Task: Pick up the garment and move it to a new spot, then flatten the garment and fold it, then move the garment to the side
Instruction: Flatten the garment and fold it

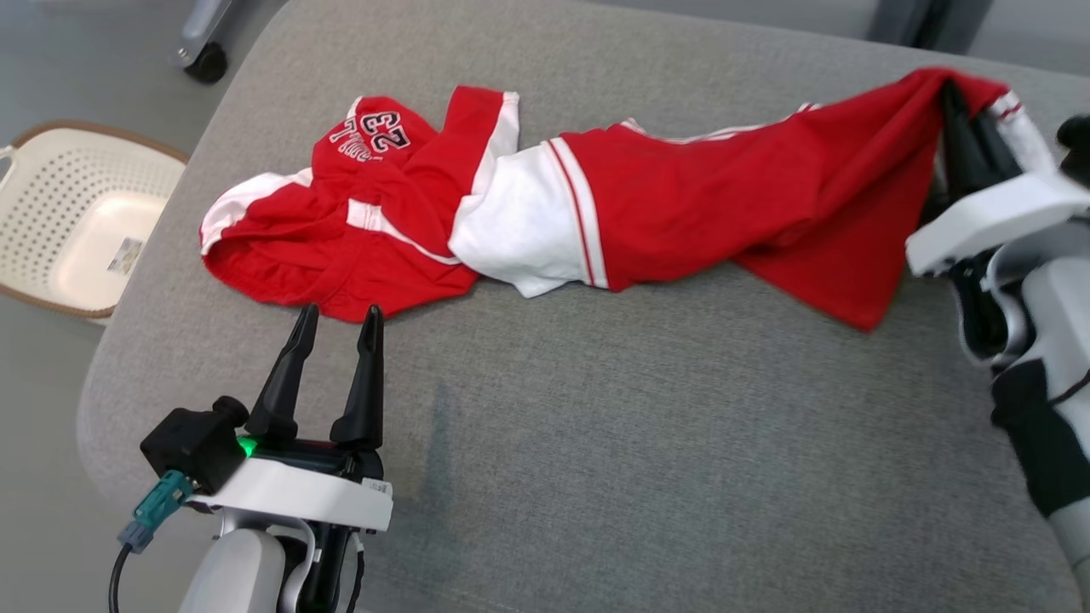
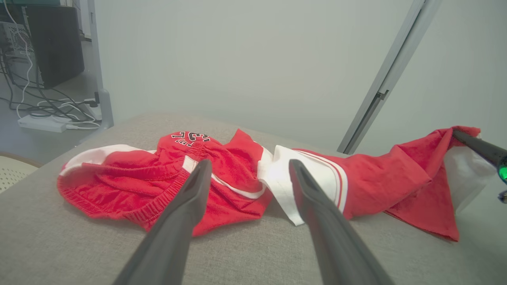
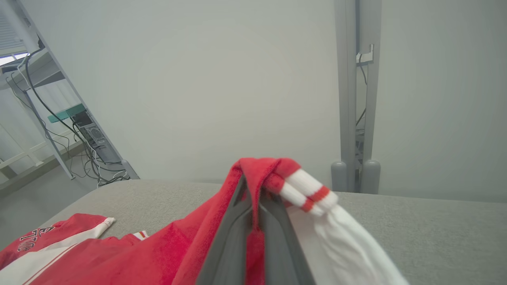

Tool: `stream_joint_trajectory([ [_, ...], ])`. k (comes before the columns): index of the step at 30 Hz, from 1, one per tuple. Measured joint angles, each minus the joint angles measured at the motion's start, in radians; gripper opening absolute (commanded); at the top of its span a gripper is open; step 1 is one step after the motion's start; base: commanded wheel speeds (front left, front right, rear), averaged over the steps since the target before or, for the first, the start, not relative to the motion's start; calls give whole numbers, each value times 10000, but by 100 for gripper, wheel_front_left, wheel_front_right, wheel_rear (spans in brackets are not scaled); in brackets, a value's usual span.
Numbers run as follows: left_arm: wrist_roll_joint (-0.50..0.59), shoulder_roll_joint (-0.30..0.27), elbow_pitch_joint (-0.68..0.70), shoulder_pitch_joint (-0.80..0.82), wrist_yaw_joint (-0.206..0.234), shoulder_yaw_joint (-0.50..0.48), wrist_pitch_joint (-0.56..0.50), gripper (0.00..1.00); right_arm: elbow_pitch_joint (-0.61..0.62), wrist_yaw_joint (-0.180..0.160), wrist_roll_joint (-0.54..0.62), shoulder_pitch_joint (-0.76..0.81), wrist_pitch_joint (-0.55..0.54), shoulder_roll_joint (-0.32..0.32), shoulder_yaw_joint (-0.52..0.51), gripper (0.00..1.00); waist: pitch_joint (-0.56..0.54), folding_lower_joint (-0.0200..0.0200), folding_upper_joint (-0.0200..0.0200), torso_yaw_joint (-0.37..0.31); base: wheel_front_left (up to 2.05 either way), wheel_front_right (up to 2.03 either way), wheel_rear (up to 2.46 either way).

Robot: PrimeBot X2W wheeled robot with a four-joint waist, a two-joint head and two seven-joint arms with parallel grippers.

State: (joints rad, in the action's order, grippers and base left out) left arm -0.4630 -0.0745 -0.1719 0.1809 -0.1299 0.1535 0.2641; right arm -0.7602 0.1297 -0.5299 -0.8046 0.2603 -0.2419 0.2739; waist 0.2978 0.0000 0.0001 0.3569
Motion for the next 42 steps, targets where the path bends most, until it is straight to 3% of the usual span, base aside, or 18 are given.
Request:
stream_joint_trajectory([
  [9, -213, 125, -8, 380, 0, 213, 0, 100, -2128, 0, 40, -1954, 8, -385, 209, 1, 878, 0, 0, 723, 0, 0, 0],
  [11, -213, 128, -31, 399, 0, 232, 0, 100, -2686, 0, 111, -2232, -46, -364, 313, 9, 975, -1, 0, 792, 0, 0, 0],
  [12, -211, 127, -38, 445, 2, 240, 0, 100, -2936, 0, 130, -2361, -44, -339, 339, 28, 1003, 0, 0, 808, 0, 0, 0],
  [13, -209, 128, -38, 505, 0, 251, 0, 100, -3162, 0, 132, -2461, -44, -313, 380, 57, 1007, 0, -1, 810, 0, 0, 0],
  [14, -201, 130, -36, 540, 0, 270, 0, 100, -3348, 0, 128, -2521, -48, -268, 435, 100, 988, -1, 0, 804, 0, 0, 0],
  [26, 17, -75, -171, 262, 0, 309, 0, 100, -3779, 2, -782, -1803, -36, 161, 1145, 100, 136, 0, 0, 178, 0, 0, 0],
  [36, 236, -320, -270, -137, 0, 293, 0, 100, -2199, 2, -1728, -272, -2, -56, 1937, 100, -770, 0, 0, -731, 0, 0, 0],
  [42, 318, -349, -328, -425, 0, 226, 0, 100, -151, 2, -1904, 1225, 4, -366, 1599, 100, -1318, 0, 0, -1295, 0, 0, 0],
])
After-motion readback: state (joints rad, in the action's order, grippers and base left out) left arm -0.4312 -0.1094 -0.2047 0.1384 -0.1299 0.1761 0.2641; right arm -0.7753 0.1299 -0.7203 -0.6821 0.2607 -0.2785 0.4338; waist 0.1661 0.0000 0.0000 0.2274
